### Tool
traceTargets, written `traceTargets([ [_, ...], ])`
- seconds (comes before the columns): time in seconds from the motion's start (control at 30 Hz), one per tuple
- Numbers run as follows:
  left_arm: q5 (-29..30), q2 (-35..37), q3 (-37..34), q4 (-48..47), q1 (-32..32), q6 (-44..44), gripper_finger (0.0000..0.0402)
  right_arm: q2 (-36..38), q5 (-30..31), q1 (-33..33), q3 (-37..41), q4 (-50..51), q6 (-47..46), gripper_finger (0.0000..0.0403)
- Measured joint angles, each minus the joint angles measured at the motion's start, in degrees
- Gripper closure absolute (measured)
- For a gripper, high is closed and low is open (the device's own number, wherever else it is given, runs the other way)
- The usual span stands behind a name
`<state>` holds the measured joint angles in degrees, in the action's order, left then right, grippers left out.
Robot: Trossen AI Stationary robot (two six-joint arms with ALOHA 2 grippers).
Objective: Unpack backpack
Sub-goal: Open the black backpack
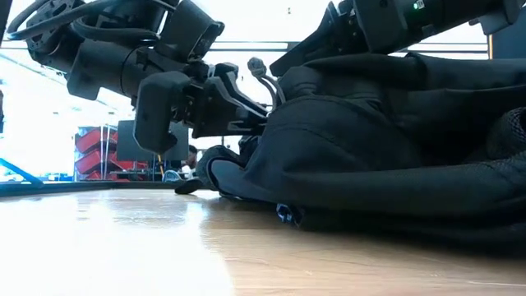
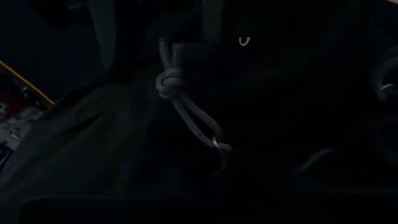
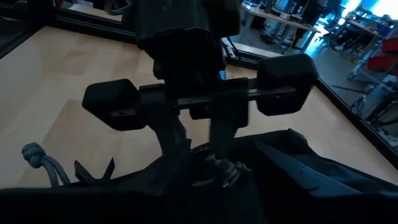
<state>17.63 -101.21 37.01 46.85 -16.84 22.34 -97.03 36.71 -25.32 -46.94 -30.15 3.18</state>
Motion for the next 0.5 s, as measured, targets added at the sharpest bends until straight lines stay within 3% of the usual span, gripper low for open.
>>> traceTargets([
  [0.13,0.04,0.0,0.0,0.0,0.0,2.45,0.0395,0.29,1.21,-0.12,0.0,0.11,-0.67,0.0261],
  [0.3,1.35,0.0,0.0,0.75,0.0,3.14,0.04,0.73,0.76,-0.1,0.0,0.76,-6.6,0.0264],
  [0.5,4.37,0.0,0.0,3.58,0.04,3.16,0.0401,0.74,-6.12,1.46,0.0,1.9,-14.58,0.0259],
])
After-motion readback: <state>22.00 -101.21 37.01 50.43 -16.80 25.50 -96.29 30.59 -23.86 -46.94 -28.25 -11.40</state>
